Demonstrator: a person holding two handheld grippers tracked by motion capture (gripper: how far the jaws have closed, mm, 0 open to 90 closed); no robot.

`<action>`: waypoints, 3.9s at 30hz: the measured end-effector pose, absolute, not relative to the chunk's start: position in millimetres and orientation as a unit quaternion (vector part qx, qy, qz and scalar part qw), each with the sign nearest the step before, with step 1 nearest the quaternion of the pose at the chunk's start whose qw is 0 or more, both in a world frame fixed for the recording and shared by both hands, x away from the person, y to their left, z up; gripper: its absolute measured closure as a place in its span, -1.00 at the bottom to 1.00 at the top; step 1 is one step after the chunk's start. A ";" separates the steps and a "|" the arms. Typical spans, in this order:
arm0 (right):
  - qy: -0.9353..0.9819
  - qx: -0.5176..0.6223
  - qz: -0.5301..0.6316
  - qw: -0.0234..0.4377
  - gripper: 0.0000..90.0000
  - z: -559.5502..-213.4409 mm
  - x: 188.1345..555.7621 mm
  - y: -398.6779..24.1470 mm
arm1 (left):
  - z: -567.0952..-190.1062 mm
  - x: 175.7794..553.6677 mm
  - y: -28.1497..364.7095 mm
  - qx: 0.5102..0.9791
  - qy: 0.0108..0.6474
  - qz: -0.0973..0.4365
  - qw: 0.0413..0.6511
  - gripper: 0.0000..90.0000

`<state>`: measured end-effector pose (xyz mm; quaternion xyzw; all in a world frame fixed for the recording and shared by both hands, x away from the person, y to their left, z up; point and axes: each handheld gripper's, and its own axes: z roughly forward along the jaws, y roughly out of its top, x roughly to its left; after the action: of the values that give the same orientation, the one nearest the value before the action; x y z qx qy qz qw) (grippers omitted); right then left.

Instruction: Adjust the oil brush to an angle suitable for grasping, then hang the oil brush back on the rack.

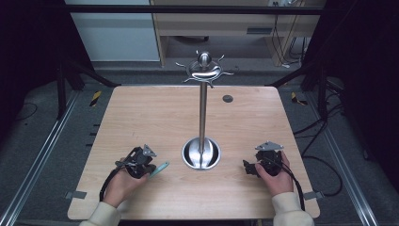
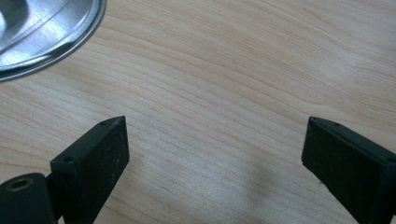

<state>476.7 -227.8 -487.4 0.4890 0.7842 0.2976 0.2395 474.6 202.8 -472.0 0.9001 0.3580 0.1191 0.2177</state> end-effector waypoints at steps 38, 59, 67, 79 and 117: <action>0.782 0.492 0.299 0.238 -0.82 -486.5 476.0 -228.2 | -458.0 458.1 209.9 0.937 0.333 0.067 0.087 0.57; 0.783 0.492 0.298 0.238 -0.82 -486.5 476.0 -228.4 | -462.6 462.4 211.6 0.940 0.329 0.047 0.077 0.78; 0.783 0.491 0.298 0.238 -0.82 -486.6 476.1 -228.7 | -462.4 460.4 212.1 0.941 0.325 0.054 0.078 0.81; 0.785 0.489 0.295 0.241 -0.82 -487.7 476.6 -228.3 | -431.6 452.0 220.0 0.925 0.331 0.093 0.164 0.82; 0.786 0.492 0.290 0.238 -0.82 -489.5 477.1 -227.3 | -361.8 433.7 225.5 0.861 0.328 0.185 0.342 0.82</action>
<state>477.1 -227.3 -489.5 0.4919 0.7857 0.2903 0.2377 433.7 225.5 -361.8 0.8607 0.3284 0.1851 0.3423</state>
